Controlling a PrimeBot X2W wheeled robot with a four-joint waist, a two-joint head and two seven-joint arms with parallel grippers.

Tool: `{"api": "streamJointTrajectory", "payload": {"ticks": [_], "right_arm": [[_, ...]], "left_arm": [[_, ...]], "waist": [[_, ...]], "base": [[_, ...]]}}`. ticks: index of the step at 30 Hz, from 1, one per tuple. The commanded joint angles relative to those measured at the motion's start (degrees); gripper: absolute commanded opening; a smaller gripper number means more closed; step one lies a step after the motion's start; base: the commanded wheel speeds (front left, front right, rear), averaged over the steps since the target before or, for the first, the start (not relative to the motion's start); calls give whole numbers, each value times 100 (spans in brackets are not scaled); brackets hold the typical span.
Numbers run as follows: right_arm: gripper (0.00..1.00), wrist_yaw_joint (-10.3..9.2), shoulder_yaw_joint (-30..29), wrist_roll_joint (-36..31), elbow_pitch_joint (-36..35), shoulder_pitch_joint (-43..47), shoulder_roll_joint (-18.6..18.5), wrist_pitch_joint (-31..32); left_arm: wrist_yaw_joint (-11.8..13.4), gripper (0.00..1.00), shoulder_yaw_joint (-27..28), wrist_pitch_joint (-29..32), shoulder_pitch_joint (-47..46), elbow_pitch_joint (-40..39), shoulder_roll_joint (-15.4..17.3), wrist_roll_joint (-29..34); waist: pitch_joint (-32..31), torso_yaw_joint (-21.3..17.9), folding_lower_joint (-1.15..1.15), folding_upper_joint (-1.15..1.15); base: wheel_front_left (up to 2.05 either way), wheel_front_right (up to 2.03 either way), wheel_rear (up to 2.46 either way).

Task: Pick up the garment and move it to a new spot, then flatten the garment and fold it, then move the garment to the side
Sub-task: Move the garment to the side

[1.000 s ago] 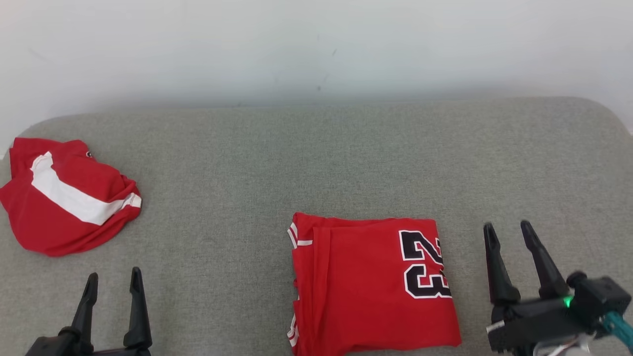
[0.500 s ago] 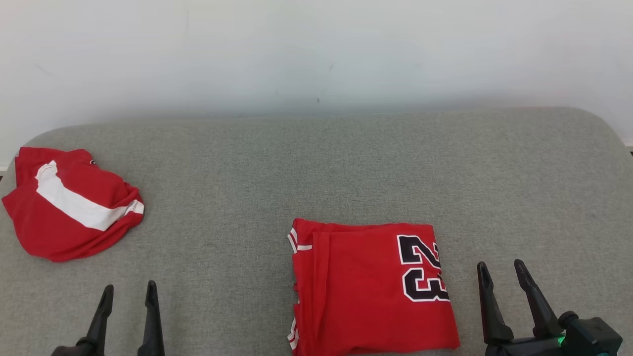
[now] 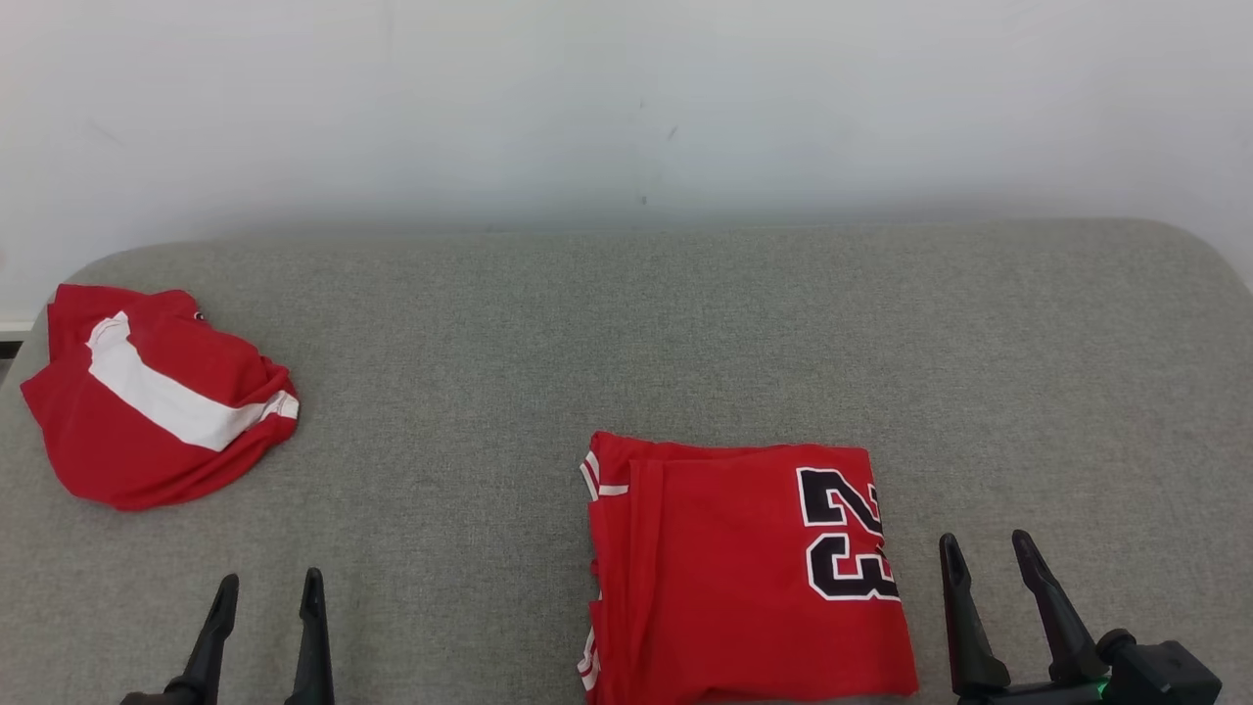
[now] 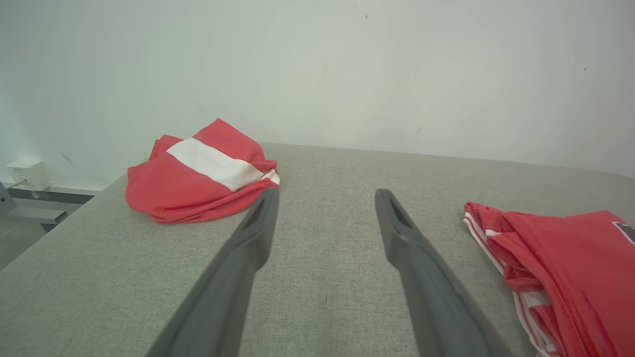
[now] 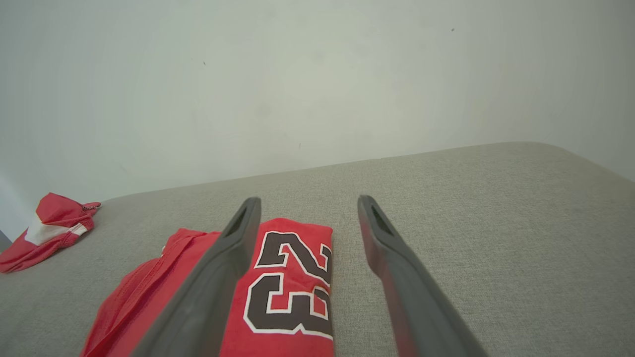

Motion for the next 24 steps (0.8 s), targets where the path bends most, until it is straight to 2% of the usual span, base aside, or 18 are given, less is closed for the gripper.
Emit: {"api": "streamJointTrajectory", "payload": {"ticks": [1, 12, 24], "right_arm": [[100, -16, 8, -40, 16, 64, 12, -25], [100, -16, 67, -128, 219, -206, -44, -25], [100, -16, 198, -147, 1442, -1318, -188, 678]], "left_arm": [[1, 100, 11, -3, 28, 0, 15, 41], [-7, 100, 56, -3, -21, 11, 13, 56], [-14, 100, -7, -2, -195, 28, 5, 1]], "waist": [[4, -1, 0, 0], [25, -9, 0, 0], [215, 162, 0, 0]], "base": [[0, 0, 0], [0, 0, 0], [0, 0, 0]]}}
